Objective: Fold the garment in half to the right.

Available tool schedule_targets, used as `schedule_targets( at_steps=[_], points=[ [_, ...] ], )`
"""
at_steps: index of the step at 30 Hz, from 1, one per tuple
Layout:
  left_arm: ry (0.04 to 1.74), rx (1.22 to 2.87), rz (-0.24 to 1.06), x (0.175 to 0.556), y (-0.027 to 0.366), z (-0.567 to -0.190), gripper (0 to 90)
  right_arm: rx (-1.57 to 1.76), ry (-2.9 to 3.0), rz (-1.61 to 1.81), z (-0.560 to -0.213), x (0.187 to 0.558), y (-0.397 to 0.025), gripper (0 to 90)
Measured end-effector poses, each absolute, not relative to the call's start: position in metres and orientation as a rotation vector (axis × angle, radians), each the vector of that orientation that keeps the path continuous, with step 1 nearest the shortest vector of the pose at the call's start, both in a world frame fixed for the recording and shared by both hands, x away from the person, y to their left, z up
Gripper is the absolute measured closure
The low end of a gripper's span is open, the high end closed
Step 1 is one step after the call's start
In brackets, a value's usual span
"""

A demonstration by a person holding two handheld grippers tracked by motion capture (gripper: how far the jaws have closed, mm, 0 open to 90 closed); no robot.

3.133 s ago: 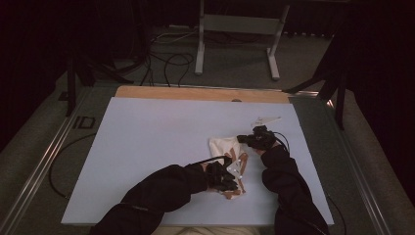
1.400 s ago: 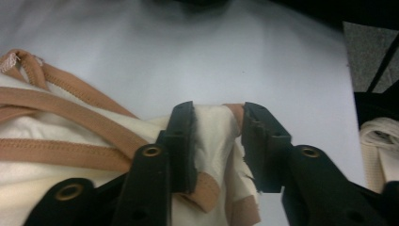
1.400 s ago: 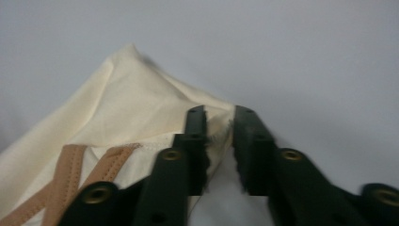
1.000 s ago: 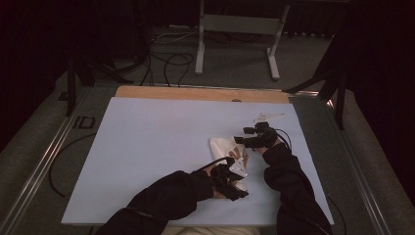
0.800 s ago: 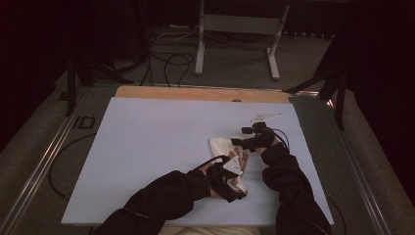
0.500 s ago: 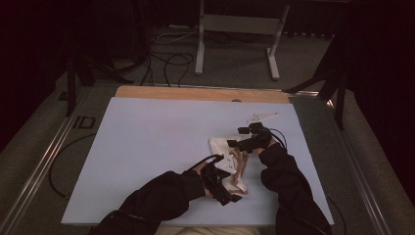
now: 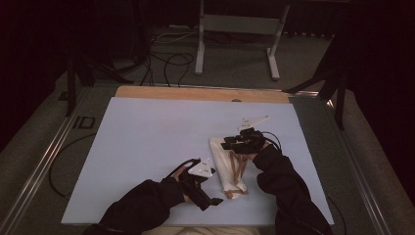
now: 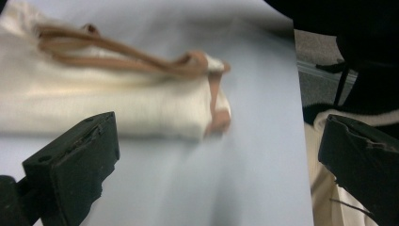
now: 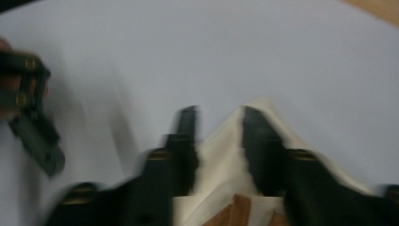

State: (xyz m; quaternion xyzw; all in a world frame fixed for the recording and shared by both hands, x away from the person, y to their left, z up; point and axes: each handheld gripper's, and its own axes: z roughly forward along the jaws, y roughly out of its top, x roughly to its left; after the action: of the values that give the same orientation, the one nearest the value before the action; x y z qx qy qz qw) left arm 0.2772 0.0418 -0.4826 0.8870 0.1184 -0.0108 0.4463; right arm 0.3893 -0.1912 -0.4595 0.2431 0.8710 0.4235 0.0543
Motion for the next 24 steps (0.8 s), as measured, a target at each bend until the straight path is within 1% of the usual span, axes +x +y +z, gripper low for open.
schedule_targets(
  at_steps=[1,2,6,11,15,24],
  points=[
    [0.299,2.195,-0.019,0.275,0.046,-0.484,0.3,0.726,2.671,1.265,-0.461,0.388,-0.189,88.1],
    [0.306,2.194,-0.017,0.274,0.05,-0.485,0.3,0.706,2.687,1.24,-0.464,0.387,-0.187,89.8],
    [0.333,2.183,0.011,0.269,0.061,-0.49,0.2,0.7,2.735,1.155,-0.472,0.386,-0.179,90.0],
    [0.359,2.157,0.031,0.265,0.072,-0.495,0.2,0.722,2.766,1.129,-0.478,0.385,-0.179,90.0],
    [0.38,2.14,0.035,0.265,0.076,-0.496,0.3,0.691,2.8,1.104,-0.483,0.378,-0.183,90.0],
    [0.383,2.144,0.035,0.265,0.077,-0.498,0.2,0.777,2.814,1.052,-0.496,0.364,-0.203,90.0]
  ],
)
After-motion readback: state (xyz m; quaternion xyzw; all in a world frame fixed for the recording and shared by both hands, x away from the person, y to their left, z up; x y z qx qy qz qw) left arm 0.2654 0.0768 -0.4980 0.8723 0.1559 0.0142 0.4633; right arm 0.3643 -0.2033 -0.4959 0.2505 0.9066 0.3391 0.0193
